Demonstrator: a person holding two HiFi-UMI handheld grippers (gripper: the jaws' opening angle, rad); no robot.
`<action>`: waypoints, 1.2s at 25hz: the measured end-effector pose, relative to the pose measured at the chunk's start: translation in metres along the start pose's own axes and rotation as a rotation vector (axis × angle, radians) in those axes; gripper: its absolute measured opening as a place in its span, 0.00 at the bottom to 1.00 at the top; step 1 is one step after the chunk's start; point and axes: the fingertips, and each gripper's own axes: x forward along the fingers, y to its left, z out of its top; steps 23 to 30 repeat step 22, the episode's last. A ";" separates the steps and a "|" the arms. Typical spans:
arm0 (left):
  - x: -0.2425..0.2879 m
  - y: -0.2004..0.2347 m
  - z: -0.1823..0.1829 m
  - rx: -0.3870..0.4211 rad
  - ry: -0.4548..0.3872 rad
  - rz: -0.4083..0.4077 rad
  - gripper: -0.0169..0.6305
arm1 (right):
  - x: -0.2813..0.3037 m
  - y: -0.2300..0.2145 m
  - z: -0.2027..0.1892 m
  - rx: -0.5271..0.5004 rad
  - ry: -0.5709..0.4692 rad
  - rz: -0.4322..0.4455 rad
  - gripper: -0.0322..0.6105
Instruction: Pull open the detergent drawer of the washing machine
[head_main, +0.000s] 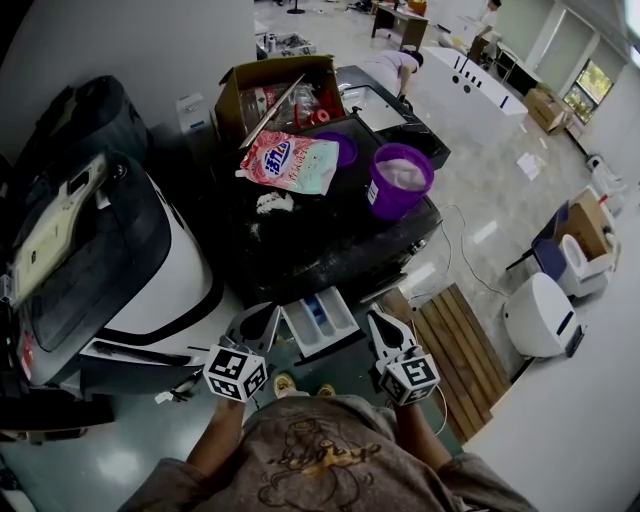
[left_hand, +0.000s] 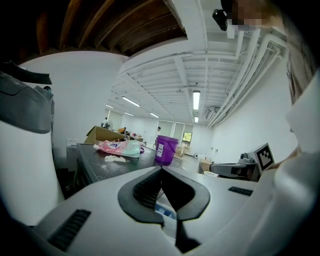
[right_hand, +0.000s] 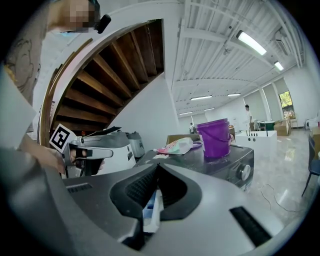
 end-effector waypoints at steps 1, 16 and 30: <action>-0.001 0.000 0.000 -0.002 0.001 0.001 0.06 | 0.000 0.001 0.000 0.003 -0.002 0.000 0.06; -0.010 0.006 -0.002 -0.023 -0.003 0.021 0.06 | 0.000 0.004 -0.006 0.011 -0.001 0.003 0.06; -0.009 0.005 -0.001 -0.029 -0.007 0.021 0.06 | 0.000 0.003 -0.010 0.017 0.005 0.002 0.06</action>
